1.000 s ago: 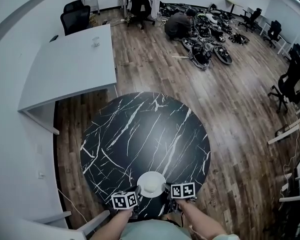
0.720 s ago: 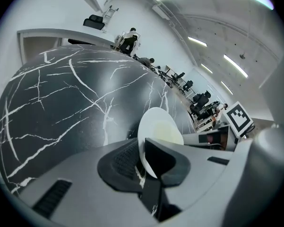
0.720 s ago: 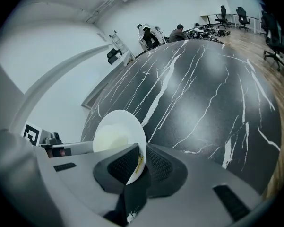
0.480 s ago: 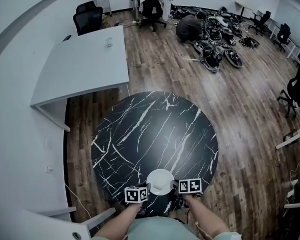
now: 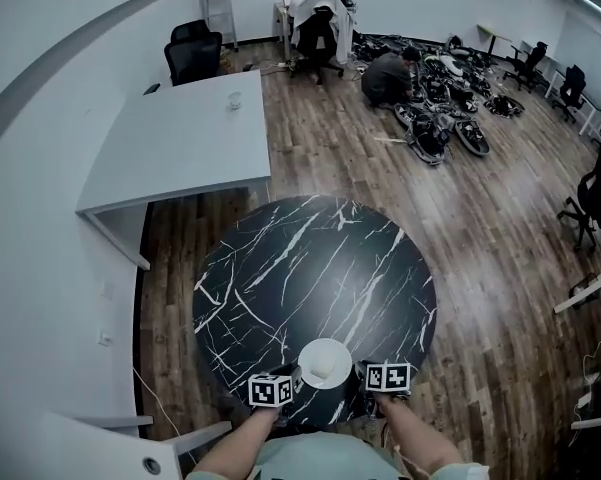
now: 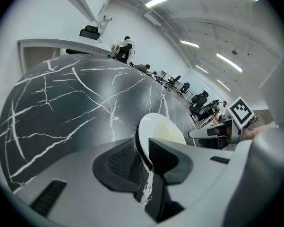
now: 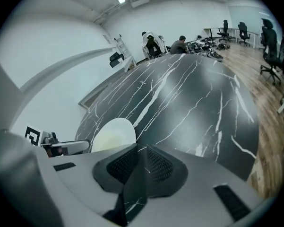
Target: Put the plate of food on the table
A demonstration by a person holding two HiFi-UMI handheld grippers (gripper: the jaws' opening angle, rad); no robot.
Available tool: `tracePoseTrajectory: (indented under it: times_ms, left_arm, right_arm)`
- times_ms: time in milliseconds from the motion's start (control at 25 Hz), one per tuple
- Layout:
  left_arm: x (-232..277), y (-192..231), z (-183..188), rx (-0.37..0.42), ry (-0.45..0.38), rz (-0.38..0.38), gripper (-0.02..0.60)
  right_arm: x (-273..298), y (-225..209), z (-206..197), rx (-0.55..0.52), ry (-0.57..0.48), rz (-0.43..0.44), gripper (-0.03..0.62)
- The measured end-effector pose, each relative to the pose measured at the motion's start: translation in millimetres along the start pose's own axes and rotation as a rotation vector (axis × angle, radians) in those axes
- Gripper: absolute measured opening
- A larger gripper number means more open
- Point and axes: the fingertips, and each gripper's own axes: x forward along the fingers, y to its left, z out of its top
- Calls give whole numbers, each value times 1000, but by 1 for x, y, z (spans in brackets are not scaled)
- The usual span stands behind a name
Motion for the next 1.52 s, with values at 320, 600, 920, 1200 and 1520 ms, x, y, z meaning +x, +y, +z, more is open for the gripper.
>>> tracePoseTrajectory:
  times_ms: [320, 600, 920, 1200, 1520]
  left_arm:
    - [-47, -30, -19, 12, -86, 29, 67]
    - [-94, -76, -30, 94, -141, 98, 8]
    - [-140, -160, -49, 138, -256, 52, 6]
    - [-173, -200, -93, 173, -301, 97, 6]
    - [-196, -223, -126, 187, -316, 141, 6]
  right_arm:
    - [-44, 29, -19, -171, -61, 19, 51]
    - [-95, 67, -48, -401, -102, 53, 9]
    - [-152, 83, -99, -490, -133, 98, 9]
    - [-193, 100, -132, -520, -194, 178, 9]
    - [-227, 106, -147, -538, -268, 197, 9]
